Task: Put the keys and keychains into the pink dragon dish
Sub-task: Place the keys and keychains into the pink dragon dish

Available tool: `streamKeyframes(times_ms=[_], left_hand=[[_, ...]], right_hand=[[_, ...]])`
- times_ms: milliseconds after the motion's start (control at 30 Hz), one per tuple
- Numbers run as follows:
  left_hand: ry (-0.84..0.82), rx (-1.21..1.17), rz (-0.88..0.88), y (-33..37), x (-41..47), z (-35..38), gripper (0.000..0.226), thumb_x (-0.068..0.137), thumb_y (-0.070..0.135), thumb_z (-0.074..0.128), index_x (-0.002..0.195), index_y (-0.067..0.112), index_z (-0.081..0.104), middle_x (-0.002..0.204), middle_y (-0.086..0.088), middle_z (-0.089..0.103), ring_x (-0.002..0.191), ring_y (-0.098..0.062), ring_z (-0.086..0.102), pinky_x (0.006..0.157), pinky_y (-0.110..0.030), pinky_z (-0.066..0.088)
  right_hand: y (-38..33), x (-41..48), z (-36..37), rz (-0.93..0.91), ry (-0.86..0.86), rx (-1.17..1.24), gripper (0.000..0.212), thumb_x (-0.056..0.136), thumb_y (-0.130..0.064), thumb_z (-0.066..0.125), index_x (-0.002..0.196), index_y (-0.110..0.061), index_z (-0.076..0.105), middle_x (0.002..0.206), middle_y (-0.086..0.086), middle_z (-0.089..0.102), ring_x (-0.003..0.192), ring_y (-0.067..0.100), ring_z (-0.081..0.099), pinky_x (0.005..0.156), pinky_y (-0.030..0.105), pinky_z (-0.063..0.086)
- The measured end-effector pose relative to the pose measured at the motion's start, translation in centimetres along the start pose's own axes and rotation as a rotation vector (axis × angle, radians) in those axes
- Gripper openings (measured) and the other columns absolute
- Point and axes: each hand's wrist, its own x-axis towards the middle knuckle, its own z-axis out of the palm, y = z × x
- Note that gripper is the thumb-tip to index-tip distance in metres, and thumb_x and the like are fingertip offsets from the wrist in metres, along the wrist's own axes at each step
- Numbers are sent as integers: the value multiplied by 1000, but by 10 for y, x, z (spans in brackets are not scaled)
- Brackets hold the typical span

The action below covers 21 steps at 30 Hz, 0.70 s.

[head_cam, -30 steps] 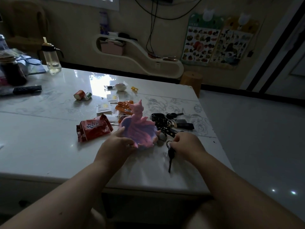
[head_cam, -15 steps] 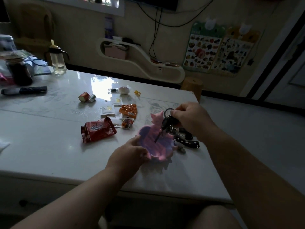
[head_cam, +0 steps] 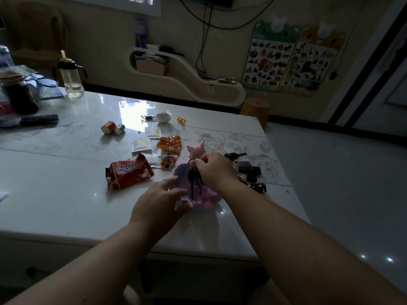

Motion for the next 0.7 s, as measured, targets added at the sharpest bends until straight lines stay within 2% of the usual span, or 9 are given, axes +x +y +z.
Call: streamKeyframes(times_ms=[200,333,433,500,567,633,700], left_hand=[[62,38,9,-1,-1,-1,45,73,45,70,113,27,62,133,-11,50,117,-35,45,85,-43,46],[63,36,40,1,0,-2,38,74,41,71,109,27,67,127,-11,56,114,-35,48,85,-44,47],[68,70,123,2,1,-3,33,75,34,71,108,30,69,121,-8,62,112,-35,51,86,-47,48],[44,86,170,3,2,-2,33,77,30,71,109,34,68,122,-5,63,115,-34,51,88,-50,46],[38,82,189,5,1,-1,32,76,26,72,106,35,69,117,-4,65,111,-34,54,85,-50,47],[41,74,196,6,1,-2,31,75,23,74,103,35,70,110,-4,68,104,-33,57,78,-48,49],[52,55,204,6,1,-2,29,73,22,75,100,34,71,103,-4,70,97,-32,59,72,-44,50]], right_hand=[[-3,0,5,-55,-19,19,23,92,-34,49,82,-17,59,75,1,58,64,11,51,49,25,30],[22,-5,-19,-58,133,-3,20,89,-30,52,78,-15,61,65,-3,56,60,15,53,48,23,32],[58,-8,-46,13,262,-76,15,85,-26,58,89,-16,67,79,5,67,68,20,58,54,24,37],[82,-9,-58,42,187,-172,20,81,-24,61,98,-18,69,93,8,70,84,27,63,67,30,46],[99,-12,-61,53,-4,-262,33,76,-30,66,109,-27,67,101,6,69,93,27,62,76,34,50],[109,-14,-55,43,-130,-299,49,72,-39,69,120,-31,62,116,3,65,106,24,58,87,37,48],[115,-15,-46,23,-144,-289,57,70,-46,71,123,-28,59,127,3,61,116,23,53,94,39,45]])
